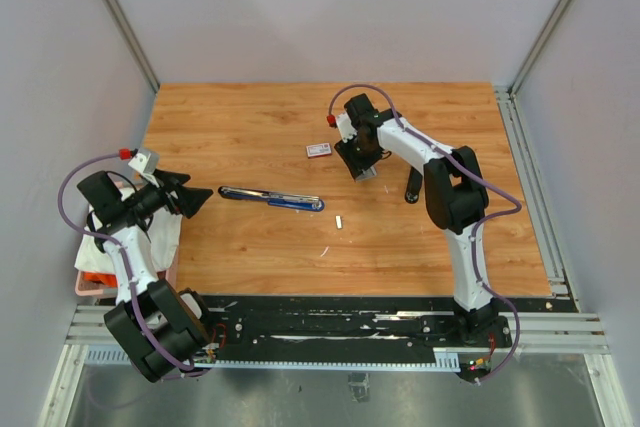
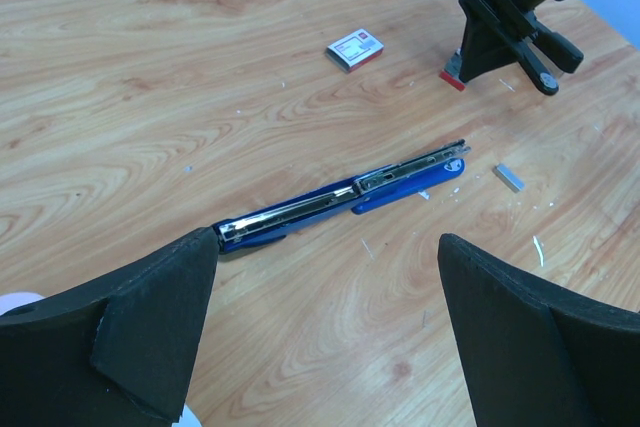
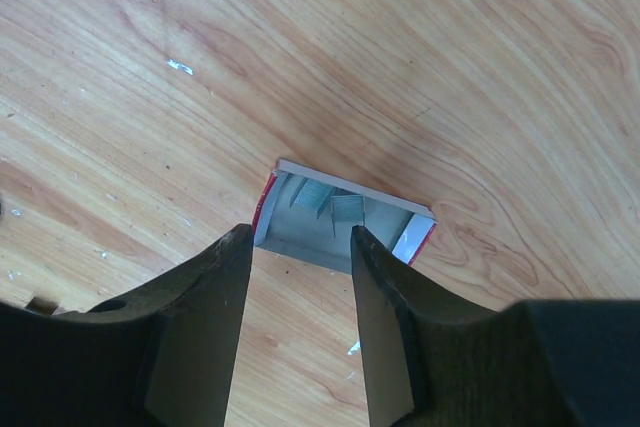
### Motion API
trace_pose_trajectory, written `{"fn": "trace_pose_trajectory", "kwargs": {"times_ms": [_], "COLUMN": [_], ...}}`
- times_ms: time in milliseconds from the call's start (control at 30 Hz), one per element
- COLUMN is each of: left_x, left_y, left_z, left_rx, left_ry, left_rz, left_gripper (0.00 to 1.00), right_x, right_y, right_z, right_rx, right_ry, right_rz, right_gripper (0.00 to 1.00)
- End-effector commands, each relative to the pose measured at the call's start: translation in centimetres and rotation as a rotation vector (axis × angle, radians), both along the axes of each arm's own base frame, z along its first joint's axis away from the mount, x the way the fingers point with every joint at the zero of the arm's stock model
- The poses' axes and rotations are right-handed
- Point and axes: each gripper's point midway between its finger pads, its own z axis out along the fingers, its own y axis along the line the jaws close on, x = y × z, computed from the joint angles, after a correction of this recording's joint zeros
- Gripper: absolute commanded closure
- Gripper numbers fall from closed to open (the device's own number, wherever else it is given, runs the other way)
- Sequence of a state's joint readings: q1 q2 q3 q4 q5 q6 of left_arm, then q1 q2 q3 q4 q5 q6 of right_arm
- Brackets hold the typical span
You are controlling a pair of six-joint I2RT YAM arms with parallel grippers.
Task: Unload the staples from the stapler
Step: Adjust the staple in the staple box.
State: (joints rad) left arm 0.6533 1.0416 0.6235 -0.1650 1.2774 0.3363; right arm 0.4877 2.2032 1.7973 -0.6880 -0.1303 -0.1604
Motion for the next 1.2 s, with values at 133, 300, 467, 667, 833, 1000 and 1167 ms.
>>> {"fn": "trace_pose_trajectory", "kwargs": {"times_ms": [133, 300, 467, 667, 833, 1000, 1167], "left_x": [0.2, 0.3, 0.3, 0.3, 0.3, 0.3, 0.3], "left_y": [0.3, 0.3, 0.4, 0.4, 0.4, 0.4, 0.4], "left_z": [1.1, 1.1, 1.0, 1.0, 0.9, 0.9, 0.9], "left_rx": [0.014, 0.013, 0.012, 0.008, 0.009, 0.009, 0.01], "left_ry": [-0.03, -0.029, -0.027, -0.023, -0.022, -0.023, -0.022], "left_rz": [-0.012, -0.012, -0.011, -0.013, -0.014, -0.016, -0.018], "left_gripper": [0.02, 0.02, 0.02, 0.02, 0.02, 0.02, 0.02], "right_x": [-0.1, 0.2, -0.1, -0.8, -1.2, -1.0, -1.0], "right_y": [-0.6, -0.5, -0.5, -0.4, -0.3, -0.5, -0.2], "right_z": [0.0, 0.0, -0.6, -1.2, -1.1, -0.4, 0.5], "right_rx": [0.004, 0.004, 0.01, 0.02, 0.032, 0.027, 0.05], "right_ry": [0.038, 0.031, 0.063, 0.101, 0.115, 0.092, 0.082], "right_rz": [-0.027, -0.029, -0.027, -0.018, -0.014, -0.022, -0.023], "right_gripper": [0.52, 0.48, 0.48, 0.48, 0.49, 0.49, 0.5]}}
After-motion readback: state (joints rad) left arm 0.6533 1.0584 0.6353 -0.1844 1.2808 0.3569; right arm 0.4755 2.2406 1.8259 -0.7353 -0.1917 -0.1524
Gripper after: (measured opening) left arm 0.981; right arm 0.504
